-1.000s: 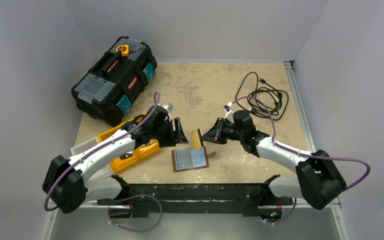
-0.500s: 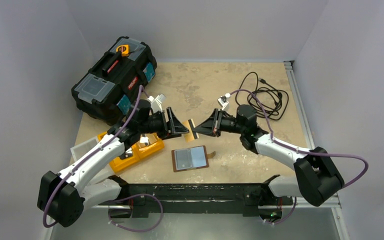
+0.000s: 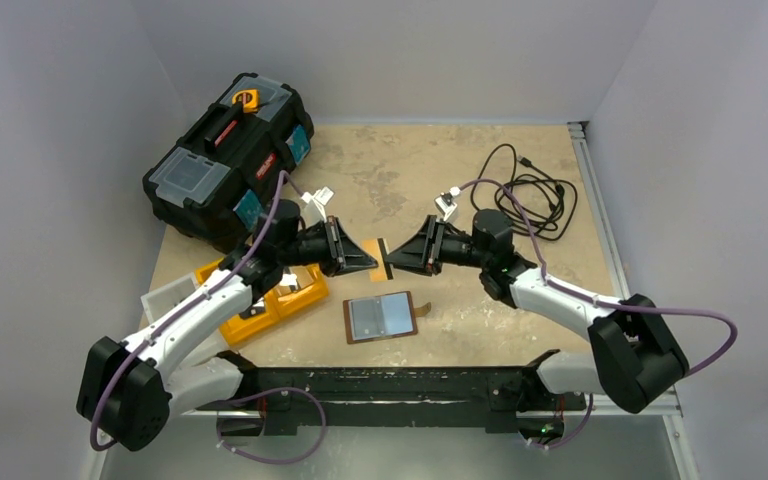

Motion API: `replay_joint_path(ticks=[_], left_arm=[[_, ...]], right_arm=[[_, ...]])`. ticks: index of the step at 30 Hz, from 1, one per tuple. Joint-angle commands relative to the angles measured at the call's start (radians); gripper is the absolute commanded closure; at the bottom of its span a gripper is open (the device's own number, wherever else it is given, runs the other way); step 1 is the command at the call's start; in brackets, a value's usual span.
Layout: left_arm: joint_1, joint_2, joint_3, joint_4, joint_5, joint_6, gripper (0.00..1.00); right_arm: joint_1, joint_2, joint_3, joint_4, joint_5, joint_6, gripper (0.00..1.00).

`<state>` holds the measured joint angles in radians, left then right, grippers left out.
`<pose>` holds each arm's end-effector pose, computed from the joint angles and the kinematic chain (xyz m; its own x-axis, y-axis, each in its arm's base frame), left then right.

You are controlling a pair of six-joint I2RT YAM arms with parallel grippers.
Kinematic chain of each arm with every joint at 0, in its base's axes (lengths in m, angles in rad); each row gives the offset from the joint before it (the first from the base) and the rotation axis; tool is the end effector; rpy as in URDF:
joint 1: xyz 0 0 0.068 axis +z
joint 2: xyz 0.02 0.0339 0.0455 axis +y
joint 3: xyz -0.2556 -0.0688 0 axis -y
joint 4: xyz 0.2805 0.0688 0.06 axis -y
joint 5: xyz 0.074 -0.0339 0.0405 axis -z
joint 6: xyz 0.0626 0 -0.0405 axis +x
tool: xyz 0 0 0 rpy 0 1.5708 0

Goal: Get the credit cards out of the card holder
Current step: Place the credit card in the storage box.

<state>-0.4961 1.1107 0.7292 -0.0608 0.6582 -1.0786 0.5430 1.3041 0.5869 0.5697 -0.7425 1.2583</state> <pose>0.2463 -0.1769 0.2409 -0.9382 -0.2849 -0.1963 0.0760 0.3840 -0.9202 0.2541 0.2028 0.2033 -0.9458 0.2481 -0.2095 -0.1733 0.1600 0.9718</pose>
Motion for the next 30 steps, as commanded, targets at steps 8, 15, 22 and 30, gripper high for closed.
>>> replay_joint_path(ticks=[8,15,22,30], left_arm=[[0.007,-0.097,0.193,-0.660,-0.518,0.228,1.00],[0.033,-0.052,0.299,-0.967,-0.950,0.235,1.00],[0.055,0.165,0.397,-1.017,-1.107,0.233,1.00],[0.056,0.387,0.454,-1.055,-1.218,0.191,1.00]], right_arm=[[0.009,-0.096,0.128,-0.440,0.204,-0.318,0.11],[0.009,-0.111,0.158,-0.568,0.289,-0.414,0.08],[0.009,-0.114,0.153,-0.568,0.293,-0.428,0.07],[0.009,-0.144,0.122,-0.561,0.276,-0.430,0.07]])
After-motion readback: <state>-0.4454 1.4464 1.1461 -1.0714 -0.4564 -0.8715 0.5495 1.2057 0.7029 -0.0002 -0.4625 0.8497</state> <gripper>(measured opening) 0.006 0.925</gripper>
